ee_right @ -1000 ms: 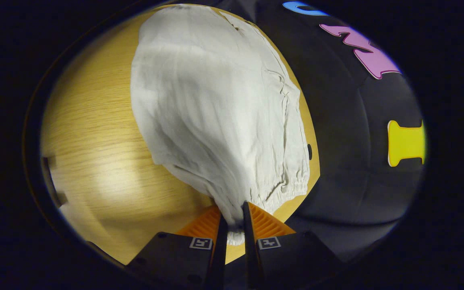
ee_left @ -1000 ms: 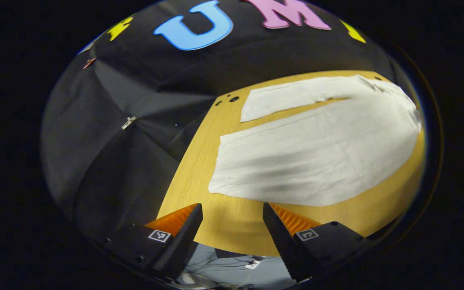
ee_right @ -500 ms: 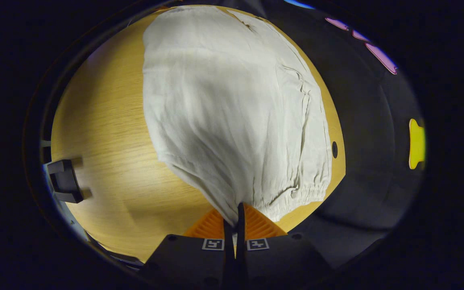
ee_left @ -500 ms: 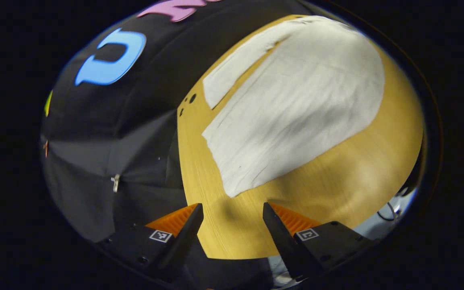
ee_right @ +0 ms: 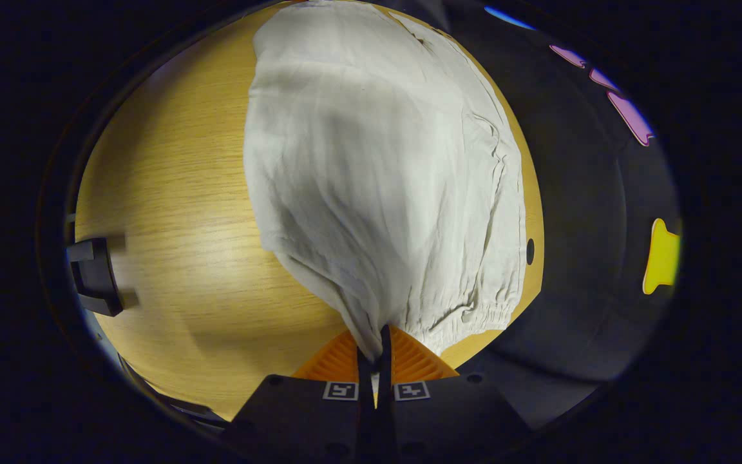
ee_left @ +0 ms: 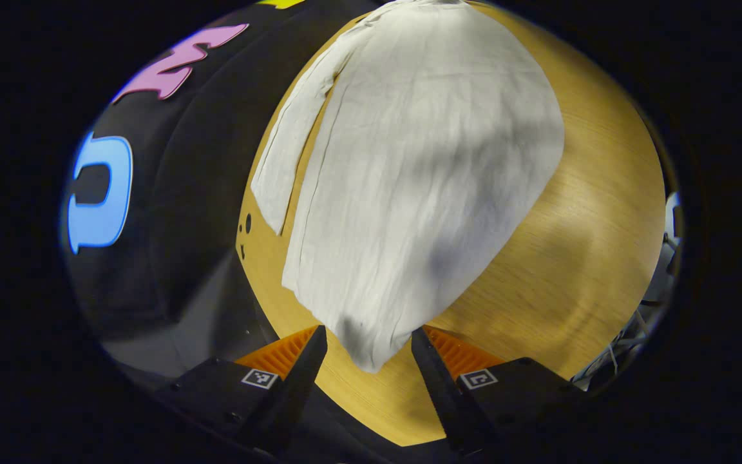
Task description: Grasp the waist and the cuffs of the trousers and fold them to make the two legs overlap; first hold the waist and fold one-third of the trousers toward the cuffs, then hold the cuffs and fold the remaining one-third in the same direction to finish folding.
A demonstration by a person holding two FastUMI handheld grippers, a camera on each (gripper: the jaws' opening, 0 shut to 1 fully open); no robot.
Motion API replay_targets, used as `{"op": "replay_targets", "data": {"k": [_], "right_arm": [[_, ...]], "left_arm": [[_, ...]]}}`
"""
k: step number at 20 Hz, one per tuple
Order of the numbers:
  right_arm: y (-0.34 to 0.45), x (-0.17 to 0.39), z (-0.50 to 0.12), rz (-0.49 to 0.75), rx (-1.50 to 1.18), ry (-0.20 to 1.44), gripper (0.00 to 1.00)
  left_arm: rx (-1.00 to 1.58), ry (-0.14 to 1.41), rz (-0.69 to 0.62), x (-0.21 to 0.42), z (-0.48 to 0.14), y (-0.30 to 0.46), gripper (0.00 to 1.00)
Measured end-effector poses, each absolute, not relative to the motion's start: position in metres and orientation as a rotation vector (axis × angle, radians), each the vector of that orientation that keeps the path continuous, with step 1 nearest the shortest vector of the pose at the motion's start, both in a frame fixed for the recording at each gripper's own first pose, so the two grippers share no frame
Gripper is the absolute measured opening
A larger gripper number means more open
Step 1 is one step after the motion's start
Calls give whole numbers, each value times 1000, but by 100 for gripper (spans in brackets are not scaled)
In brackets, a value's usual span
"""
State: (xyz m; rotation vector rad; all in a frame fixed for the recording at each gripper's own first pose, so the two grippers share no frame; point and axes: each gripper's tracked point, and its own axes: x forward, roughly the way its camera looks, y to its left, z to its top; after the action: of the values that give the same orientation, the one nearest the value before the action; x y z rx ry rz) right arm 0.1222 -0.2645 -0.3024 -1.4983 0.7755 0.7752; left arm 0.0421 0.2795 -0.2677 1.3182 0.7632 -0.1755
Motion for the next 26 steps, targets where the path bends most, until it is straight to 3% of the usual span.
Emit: {"op": "replay_targets", "data": {"k": [4, 9, 19, 26], "right_arm": [[-264, 122, -302, 774, -1506, 777, 5], [-265, 123, -302, 768, -1508, 784, 5], [-266, 137, -274, 652, -1376, 761, 5], [-270, 168, -228, 530, -1266, 696, 5]], "left_arm": [[1342, 831, -312, 52, -277, 276, 60], [1318, 852, -284, 58, -285, 277, 10], [1002, 834, -121, 74, -245, 282, 5], [1031, 723, -63, 137, -178, 287, 6]]}}
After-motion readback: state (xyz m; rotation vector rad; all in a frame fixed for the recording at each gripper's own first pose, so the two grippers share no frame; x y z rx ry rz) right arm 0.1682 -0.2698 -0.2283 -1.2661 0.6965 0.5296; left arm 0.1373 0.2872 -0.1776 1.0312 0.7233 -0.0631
